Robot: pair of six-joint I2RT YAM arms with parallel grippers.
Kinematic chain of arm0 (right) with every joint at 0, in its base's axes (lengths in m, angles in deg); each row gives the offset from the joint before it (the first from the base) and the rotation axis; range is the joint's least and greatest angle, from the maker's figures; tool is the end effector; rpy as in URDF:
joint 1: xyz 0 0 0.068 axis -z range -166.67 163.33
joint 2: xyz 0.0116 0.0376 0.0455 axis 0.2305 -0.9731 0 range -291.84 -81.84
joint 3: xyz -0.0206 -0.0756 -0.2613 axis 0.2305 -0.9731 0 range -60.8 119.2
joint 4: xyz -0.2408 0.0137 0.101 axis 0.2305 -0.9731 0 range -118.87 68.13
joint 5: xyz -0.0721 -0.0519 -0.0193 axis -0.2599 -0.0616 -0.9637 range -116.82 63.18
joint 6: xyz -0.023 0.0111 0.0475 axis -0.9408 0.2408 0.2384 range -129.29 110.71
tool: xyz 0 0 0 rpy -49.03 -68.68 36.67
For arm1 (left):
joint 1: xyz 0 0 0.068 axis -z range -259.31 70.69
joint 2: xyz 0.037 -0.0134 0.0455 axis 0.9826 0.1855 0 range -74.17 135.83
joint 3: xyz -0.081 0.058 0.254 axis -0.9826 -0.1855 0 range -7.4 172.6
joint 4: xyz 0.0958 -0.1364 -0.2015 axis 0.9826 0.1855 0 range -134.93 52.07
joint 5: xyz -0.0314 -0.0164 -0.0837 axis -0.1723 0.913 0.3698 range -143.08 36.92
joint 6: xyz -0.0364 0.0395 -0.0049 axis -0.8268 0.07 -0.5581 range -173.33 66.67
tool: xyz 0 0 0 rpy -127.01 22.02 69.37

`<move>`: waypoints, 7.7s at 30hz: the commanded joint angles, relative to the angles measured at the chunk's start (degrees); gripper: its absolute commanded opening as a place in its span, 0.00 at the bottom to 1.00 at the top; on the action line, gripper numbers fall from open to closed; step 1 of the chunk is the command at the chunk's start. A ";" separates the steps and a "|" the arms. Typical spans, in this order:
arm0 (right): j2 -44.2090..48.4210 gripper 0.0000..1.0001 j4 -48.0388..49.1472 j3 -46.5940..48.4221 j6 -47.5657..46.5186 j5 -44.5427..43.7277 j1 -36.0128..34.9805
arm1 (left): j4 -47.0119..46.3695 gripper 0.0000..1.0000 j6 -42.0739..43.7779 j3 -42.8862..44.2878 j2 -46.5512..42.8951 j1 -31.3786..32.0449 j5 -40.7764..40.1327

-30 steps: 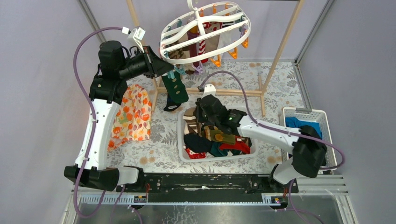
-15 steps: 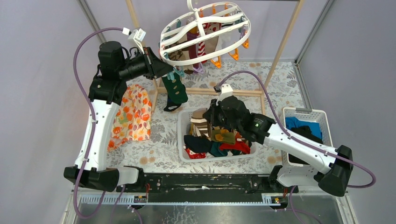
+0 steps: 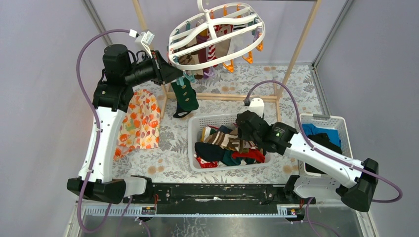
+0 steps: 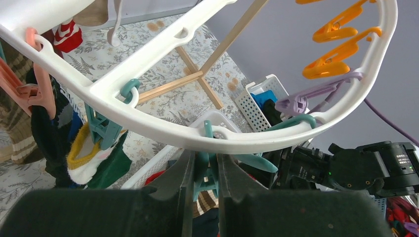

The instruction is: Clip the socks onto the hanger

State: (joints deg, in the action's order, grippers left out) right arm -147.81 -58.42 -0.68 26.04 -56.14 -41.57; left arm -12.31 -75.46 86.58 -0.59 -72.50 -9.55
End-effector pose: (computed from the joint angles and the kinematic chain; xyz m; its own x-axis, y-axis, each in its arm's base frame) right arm 0.1522 0.1863 0.3185 -0.6086 0.0110 -0.7934 -0.1880 0.9694 0.1576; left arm 0.2470 -0.0542 0.4873 -0.4789 -0.2178 -0.8504 0.6197 0.6023 -0.5032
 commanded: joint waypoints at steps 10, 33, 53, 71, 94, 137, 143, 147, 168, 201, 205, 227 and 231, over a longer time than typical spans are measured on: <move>-4.50 0.76 6.70 7.72 -22.63 8.14 -7.68 | 2.18 0.00 2.97 0.38 -0.81 0.29 1.85; -26.57 0.26 13.58 10.98 -49.71 10.21 -10.32 | 3.47 0.01 3.94 1.49 -0.92 0.22 1.91; -7.83 0.03 24.75 1.69 -34.28 19.51 -10.32 | 3.75 0.01 3.76 2.26 -1.25 0.22 2.81; 8.35 0.68 19.22 -6.88 -11.83 6.30 -3.32 | 3.77 0.02 3.85 2.54 -1.05 0.18 3.99; 11.47 0.48 26.97 -20.04 16.10 22.65 2.08 | 3.69 0.02 3.33 3.15 -1.01 0.20 4.81; 13.35 0.00 15.08 8.25 -24.88 10.59 2.16 | 4.20 0.02 3.37 4.74 -1.16 0.22 5.86; 14.13 0.00 4.88 12.59 -29.81 16.87 2.16 | 4.47 0.02 3.41 5.05 -1.27 0.22 6.09; 10.17 0.06 2.05 7.05 -28.49 27.16 1.95 | 4.55 0.02 3.65 4.91 -1.59 0.22 6.23; 5.70 0.94 8.70 4.95 -30.56 27.21 -9.44 | 6.66 0.02 6.92 5.22 -2.03 0.22 6.66; 1.39 0.57 23.46 -7.47 -11.26 19.91 -9.37 | 6.63 0.02 8.18 4.28 -2.50 0.21 7.10; 1.22 0.38 27.98 -8.39 -12.28 18.63 -9.35 | 6.67 0.02 8.15 4.21 -2.31 0.18 7.15; 2.55 0.00 49.17 -11.75 -5.33 50.34 1.19 | 5.00 0.02 7.52 2.45 -1.90 0.22 8.93; -2.36 0.00 53.42 -15.37 -1.31 53.15 2.68 | 4.98 0.02 7.63 2.27 -2.10 0.22 9.07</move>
State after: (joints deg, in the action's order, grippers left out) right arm -145.80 -12.50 -12.38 18.74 -10.61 -40.28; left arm -7.22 -67.94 89.31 -2.03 -72.50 -3.41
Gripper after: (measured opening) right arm 0.022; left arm 0.208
